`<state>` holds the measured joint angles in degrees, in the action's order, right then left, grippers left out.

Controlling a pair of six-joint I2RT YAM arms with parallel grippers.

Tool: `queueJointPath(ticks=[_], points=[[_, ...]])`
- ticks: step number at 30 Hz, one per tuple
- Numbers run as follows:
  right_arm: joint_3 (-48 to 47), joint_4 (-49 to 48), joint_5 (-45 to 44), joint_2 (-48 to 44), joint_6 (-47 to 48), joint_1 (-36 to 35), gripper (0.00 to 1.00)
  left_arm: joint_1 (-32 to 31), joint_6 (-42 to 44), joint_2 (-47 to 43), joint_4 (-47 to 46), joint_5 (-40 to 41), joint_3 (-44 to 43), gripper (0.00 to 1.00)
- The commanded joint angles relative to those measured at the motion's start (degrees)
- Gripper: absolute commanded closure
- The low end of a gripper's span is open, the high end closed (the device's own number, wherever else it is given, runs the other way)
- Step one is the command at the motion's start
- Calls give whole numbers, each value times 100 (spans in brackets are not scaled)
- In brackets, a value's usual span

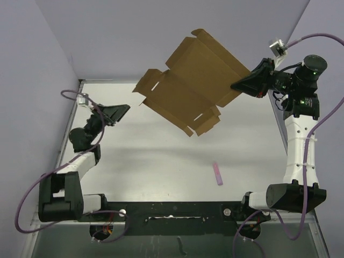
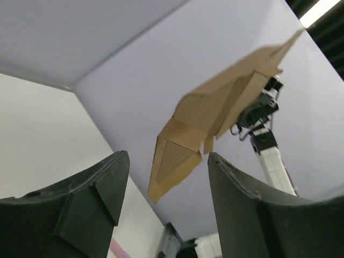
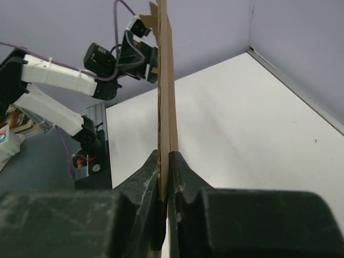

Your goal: Fold the paper box

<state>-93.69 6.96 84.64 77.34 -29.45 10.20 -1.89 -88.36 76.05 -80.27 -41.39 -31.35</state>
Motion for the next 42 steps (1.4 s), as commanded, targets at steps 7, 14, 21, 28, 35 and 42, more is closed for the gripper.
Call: queueJointPath(ticks=[7,14,21,28,35,42], points=[[-237,5036,-2007,68,5978,-1331,100,2250,2544,-2845,4000,-1402,-12,28],[214,5605,-2319,36,7474,-1898,100,1924,4718,-2960,5892,-1115,-305,30],[941,5161,-2559,134,7627,-2000,100,895,5831,-2861,6675,-113,-110,31],[1477,4754,-2693,9,7647,-2008,100,-49,5831,-2471,6690,1107,182,42],[1651,4541,-2673,-199,7615,-2018,100,-216,5432,-2015,5658,1372,794,53],[1575,4399,-2775,-225,7534,-2111,100,-981,5675,-1441,4991,1224,960,53]])
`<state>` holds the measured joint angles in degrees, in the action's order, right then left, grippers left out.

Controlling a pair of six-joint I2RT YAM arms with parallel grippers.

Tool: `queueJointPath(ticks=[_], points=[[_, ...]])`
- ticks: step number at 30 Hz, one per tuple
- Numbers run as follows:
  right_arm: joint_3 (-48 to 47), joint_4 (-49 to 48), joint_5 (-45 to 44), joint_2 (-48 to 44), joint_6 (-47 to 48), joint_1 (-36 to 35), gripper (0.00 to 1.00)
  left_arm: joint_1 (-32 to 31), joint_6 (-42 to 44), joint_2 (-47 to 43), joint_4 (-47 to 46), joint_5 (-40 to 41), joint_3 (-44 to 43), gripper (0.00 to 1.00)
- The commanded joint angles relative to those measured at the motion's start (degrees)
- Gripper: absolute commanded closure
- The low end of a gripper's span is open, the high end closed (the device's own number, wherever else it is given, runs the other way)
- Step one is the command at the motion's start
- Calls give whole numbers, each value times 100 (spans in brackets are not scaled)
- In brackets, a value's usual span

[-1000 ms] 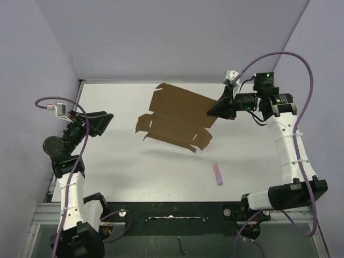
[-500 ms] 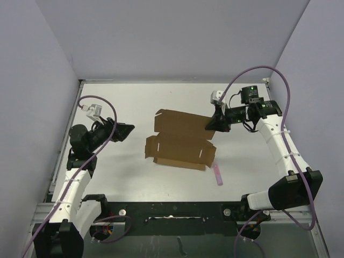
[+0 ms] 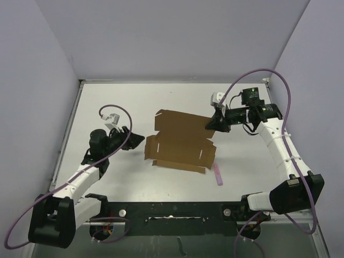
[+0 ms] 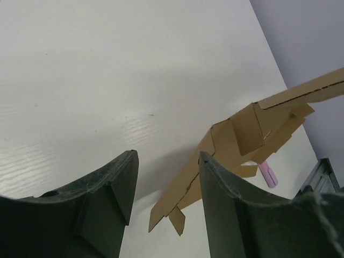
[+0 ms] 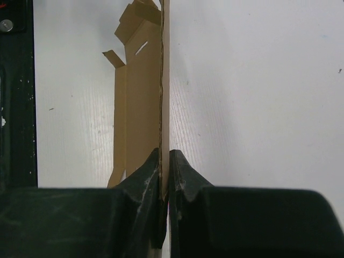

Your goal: Fold the paper box

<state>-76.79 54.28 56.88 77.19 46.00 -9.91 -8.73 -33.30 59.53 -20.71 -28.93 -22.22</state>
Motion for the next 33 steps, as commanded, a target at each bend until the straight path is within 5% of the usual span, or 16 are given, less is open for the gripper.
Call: queueJointPath(ticks=[1,17,33], points=[[-145,-355,-28,-205,-13,-131,100,-323,148,288,-1078,-29,72,53],[-1048,-366,-219,116,1271,-443,100,-281,254,1207,-1868,-107,-523,50],[-82,-767,-116,10,1174,-406,100,-296,88,1568,-2440,-543,-133,49]])
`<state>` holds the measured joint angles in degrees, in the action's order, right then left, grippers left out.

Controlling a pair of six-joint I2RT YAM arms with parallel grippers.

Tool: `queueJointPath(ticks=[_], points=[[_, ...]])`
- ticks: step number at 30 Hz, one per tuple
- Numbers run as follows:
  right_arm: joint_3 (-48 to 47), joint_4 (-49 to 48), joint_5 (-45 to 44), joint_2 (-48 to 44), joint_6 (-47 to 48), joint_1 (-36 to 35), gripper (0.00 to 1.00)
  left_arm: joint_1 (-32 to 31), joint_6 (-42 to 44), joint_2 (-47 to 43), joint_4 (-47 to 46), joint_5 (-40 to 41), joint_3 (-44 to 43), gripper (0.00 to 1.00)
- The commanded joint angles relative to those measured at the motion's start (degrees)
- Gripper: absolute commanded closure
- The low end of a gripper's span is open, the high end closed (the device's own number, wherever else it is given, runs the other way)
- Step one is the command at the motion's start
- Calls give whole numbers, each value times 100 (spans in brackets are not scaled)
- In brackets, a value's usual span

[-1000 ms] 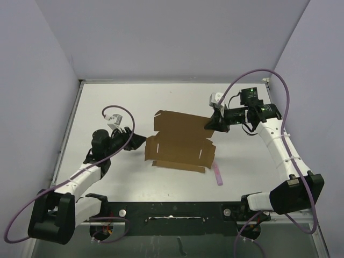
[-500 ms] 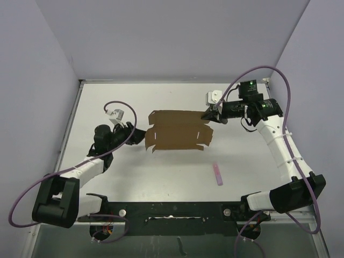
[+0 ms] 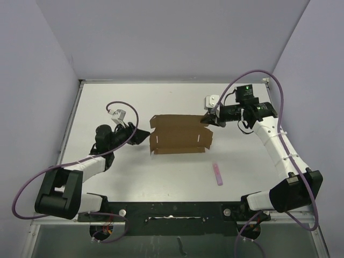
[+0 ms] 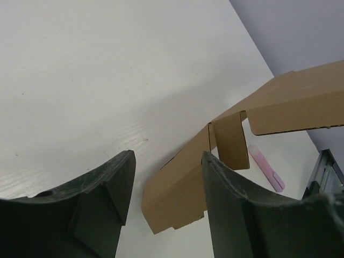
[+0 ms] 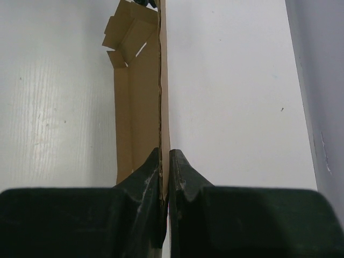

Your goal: Fold the paper box

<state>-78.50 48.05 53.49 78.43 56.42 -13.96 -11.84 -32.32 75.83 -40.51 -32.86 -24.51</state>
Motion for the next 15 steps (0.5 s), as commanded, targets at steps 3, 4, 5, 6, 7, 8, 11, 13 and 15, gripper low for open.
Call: queueJointPath(ticks=[3,4,5,6,7,8,11,13,15], points=[[222,39,312,-173,343,-11,100,8,-8,-185,-426,-118,238,48],[267,98,344,-188,407,-11,100,19,-9,-215,-411,-107,278,48],[319,162,358,-207,469,-17,100,16,-10,-241,-406,-106,313,48],[352,209,367,-226,544,-19,100,10,-11,-263,-386,-106,334,48],[393,261,372,-251,587,-27,100,14,-15,-296,-353,-104,352,48],[427,285,366,-276,633,-36,100,10,-41,-328,-326,-106,386,48],[530,137,212,-340,516,-54,100,15,-219,-500,-234,-49,511,47],[529,9,91,-339,422,-51,100,28,-405,-728,2,39,552,41],[463,-29,78,-321,374,-46,100,29,-535,-1132,500,231,532,34]])
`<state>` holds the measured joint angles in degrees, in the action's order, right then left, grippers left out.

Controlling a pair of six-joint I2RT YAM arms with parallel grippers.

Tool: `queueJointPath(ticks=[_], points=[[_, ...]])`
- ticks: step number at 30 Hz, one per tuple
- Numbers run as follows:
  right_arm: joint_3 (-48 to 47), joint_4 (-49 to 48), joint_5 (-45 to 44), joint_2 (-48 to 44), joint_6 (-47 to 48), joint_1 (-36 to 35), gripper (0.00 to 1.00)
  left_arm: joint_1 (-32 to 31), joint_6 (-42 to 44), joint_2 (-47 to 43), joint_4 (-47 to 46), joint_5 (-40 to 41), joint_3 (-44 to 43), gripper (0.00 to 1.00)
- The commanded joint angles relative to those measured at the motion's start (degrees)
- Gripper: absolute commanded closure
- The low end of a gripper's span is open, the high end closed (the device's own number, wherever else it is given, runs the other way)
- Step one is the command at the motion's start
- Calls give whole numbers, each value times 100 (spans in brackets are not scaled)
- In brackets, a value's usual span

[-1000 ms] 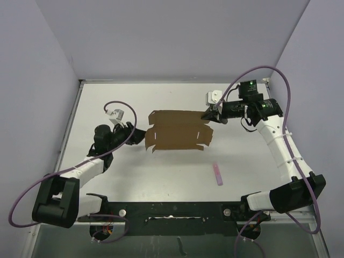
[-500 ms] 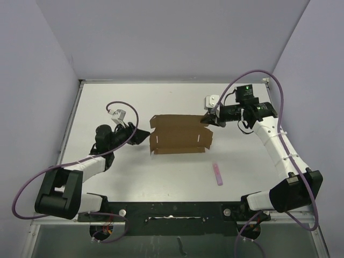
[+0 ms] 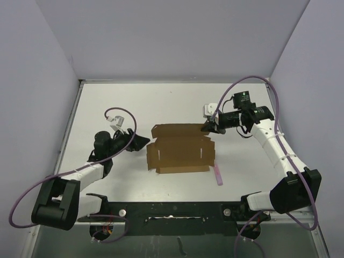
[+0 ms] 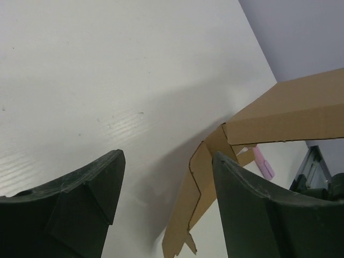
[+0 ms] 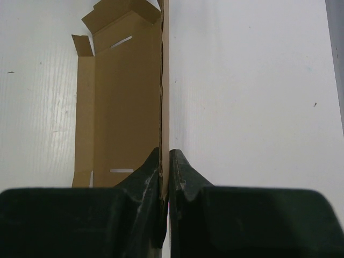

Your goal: Fold the paper box

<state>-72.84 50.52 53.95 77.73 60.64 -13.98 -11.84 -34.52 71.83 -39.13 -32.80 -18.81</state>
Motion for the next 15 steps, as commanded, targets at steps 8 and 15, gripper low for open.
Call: queueJointPath(ticks=[8,15], points=[[-206,-362,118,-280,-309,49,100,-14,-340,-2427,2104,797,130,21],[-237,-425,291,-270,-500,84,100,-475,-320,-2664,2059,1221,561,19]])
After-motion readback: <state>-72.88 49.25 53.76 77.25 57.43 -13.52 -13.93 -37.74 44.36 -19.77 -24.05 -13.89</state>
